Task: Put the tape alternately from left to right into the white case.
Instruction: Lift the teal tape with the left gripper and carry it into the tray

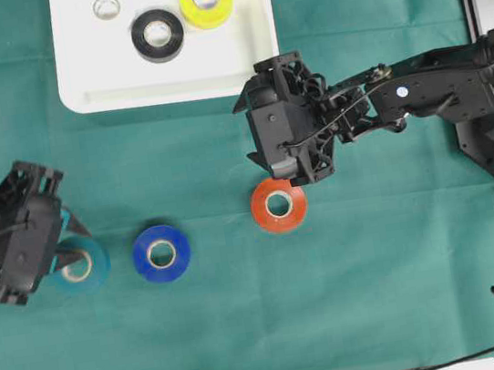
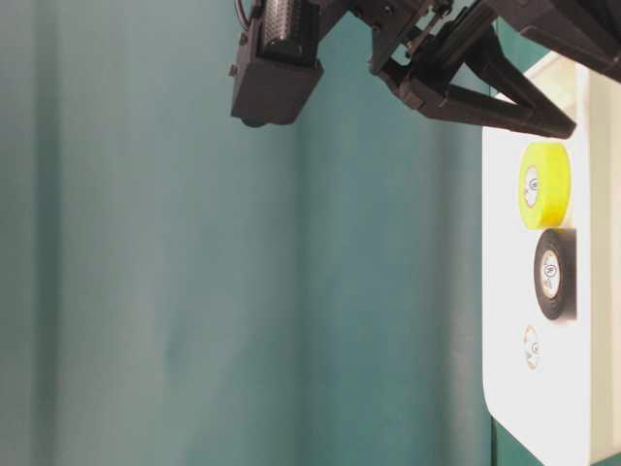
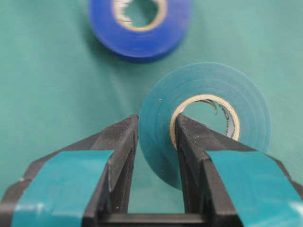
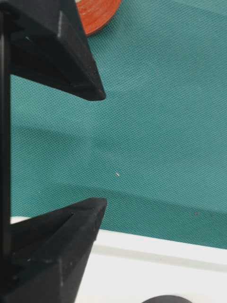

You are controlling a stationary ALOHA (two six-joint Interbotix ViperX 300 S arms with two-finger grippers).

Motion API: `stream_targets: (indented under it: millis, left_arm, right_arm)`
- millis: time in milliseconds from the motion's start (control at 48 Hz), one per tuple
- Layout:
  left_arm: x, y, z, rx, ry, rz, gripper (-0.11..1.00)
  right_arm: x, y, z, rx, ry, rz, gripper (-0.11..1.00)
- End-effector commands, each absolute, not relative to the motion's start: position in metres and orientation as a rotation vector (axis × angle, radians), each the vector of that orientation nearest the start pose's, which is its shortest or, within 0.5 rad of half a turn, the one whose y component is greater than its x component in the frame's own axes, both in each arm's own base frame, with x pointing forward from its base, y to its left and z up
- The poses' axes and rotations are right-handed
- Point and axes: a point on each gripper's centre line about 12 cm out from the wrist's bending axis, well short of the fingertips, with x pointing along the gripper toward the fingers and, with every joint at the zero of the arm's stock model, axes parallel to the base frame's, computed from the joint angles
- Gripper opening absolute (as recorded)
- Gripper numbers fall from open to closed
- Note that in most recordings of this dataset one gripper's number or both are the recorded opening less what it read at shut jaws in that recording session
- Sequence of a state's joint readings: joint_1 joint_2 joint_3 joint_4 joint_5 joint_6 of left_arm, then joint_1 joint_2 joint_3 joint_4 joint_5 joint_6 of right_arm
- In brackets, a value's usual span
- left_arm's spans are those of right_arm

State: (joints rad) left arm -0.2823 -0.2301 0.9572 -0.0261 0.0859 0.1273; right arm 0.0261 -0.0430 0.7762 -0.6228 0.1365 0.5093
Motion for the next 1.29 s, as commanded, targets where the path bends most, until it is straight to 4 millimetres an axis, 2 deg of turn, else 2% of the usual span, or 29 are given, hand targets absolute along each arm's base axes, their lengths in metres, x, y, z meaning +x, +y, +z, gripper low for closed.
stream_targets:
  millis: [0, 313, 834, 1042, 1271]
  left_arm:
    - [0.294, -0.073, 0.164, 0.186, 0.739, -0.269, 0.22]
    - [0.310, -0.027, 0.174, 0.137, 0.718, -0.125, 0.22]
    - [0.322, 0.055, 0.188, 0.056, 0.665, 0.124, 0.22]
    - [0.322, 0.089, 0.183, 0.031, 0.663, 0.219, 0.22]
    - [0.324, 0.116, 0.174, 0.012, 0.675, 0.289, 0.22]
  right_arm:
    - [0.350, 0.001, 0.153, -0.144, 0.805, -0.002, 0.85]
    - [0.350, 0.001, 0.152, -0.144, 0.807, -0.002, 0.85]
    - [0.350, 0.001, 0.153, -0.144, 0.805, -0.002, 0.85]
    - [0.350, 0.001, 0.152, -0.144, 0.807, -0.002, 0.85]
    - [0.350, 0.001, 0.152, -0.144, 0.807, -0.002, 0.85]
